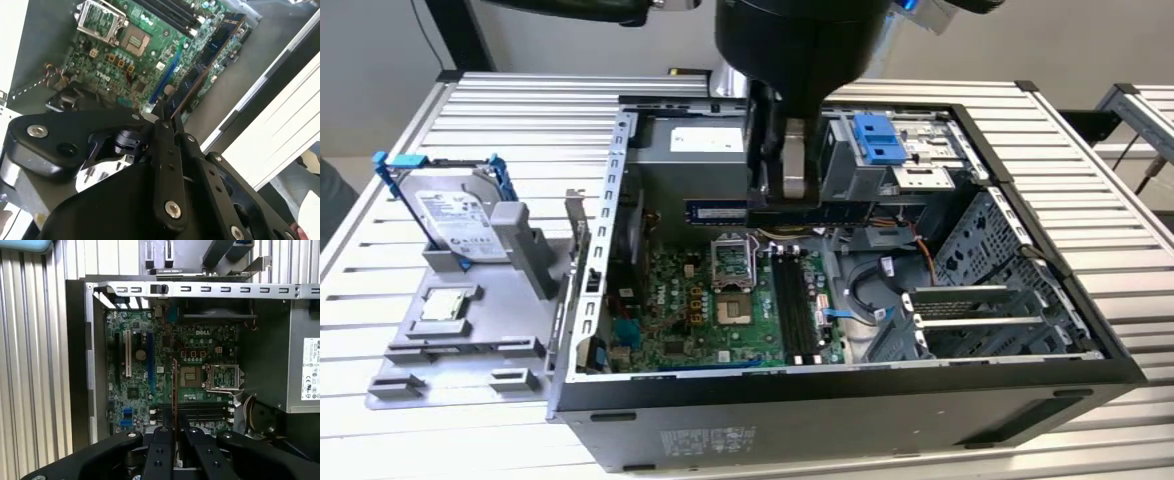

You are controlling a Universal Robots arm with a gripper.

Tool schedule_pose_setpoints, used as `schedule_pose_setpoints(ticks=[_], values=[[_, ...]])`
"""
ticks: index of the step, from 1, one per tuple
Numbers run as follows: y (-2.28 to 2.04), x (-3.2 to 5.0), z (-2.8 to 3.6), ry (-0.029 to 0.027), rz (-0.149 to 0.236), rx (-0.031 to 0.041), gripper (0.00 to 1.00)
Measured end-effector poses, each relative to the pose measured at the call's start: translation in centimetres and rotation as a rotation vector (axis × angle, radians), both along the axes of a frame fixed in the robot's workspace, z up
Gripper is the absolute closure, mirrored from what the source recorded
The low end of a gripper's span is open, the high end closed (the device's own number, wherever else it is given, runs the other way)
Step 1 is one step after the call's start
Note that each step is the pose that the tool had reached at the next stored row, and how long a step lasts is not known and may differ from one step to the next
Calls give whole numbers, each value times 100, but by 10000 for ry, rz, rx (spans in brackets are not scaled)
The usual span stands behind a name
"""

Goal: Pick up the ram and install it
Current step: 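Press down the ram until it locks into place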

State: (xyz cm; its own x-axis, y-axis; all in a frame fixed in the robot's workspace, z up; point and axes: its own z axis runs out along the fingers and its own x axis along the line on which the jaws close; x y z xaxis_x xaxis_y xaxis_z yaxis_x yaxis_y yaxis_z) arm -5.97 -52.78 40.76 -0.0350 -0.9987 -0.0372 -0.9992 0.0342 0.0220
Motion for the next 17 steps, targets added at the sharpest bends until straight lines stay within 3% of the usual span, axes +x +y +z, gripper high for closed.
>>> schedule_pose_setpoints(ticks=[11,15,17], values=[[5,486,-3,1,-1,-1,100],[12,489,-4,0,0,1,100],[75,489,-3,0,0,-1,100]])
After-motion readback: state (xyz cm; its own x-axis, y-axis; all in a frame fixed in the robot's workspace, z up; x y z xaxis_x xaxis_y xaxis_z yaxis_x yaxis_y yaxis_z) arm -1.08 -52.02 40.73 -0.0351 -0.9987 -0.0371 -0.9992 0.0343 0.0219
